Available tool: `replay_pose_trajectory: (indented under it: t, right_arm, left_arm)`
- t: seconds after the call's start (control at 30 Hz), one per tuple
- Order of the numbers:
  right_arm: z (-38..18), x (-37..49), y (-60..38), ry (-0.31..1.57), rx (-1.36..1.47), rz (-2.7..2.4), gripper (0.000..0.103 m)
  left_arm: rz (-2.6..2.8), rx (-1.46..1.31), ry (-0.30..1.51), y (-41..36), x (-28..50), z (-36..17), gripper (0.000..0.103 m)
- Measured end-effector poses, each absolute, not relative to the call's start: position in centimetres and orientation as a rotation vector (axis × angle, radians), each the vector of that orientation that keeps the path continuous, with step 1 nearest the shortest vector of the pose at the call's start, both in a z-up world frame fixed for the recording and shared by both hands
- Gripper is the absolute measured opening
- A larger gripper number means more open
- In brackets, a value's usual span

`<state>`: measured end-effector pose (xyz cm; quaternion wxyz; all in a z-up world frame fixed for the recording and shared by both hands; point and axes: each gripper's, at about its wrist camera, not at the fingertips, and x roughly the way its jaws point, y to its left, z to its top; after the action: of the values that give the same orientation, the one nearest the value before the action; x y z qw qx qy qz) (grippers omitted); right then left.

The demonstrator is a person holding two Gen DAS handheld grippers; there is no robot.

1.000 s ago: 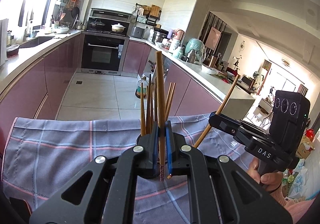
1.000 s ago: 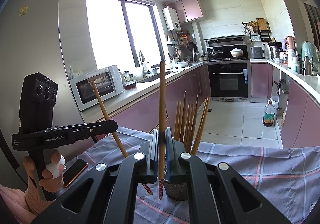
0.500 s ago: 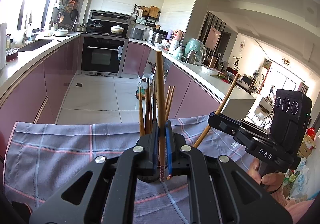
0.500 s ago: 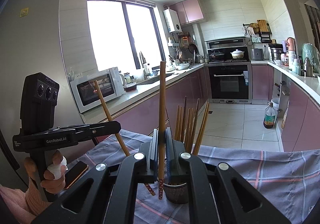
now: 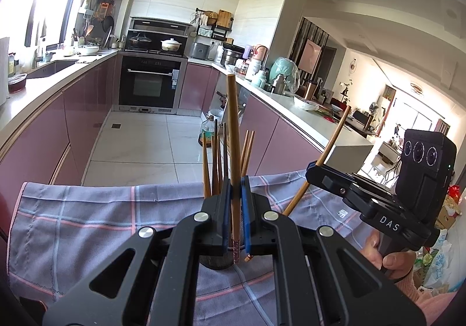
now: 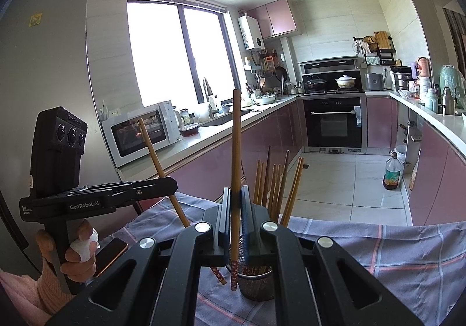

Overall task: Organize utensils
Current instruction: 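Carry both upright chopsticks over the mesh cup and lower them in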

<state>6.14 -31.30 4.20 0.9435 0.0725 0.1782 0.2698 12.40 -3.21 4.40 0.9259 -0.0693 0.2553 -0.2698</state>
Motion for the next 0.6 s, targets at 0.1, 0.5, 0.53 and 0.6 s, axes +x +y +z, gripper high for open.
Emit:
replay_pose_trajectory:
  t: [0.1,0.5,0.53,0.6]
  right_arm:
    - [4.3,6.0,-31.5,0.357,0.150,0.546,0.005]
    - [5.0,6.5,-31.4,0.341,0.154,0.528,0.005]
    - [5.1,6.6,-31.5,0.341,0.156,0.527,0.006]
    - [5.1,6.7,-31.5,0.339,0.160,0.525,0.005]
  left_arm:
    - [-0.551,-0.143,0.517,-3.2,12.4,4.6,0.008]
    - [-0.534,-0.145,0.480,-3.1,12.4,5.6,0.008]
    - [-0.531,-0.147,0.478,-3.0,12.4,5.7,0.008]
    - [-0.525,-0.150,0.474,-2.9,12.5,5.8,0.008]
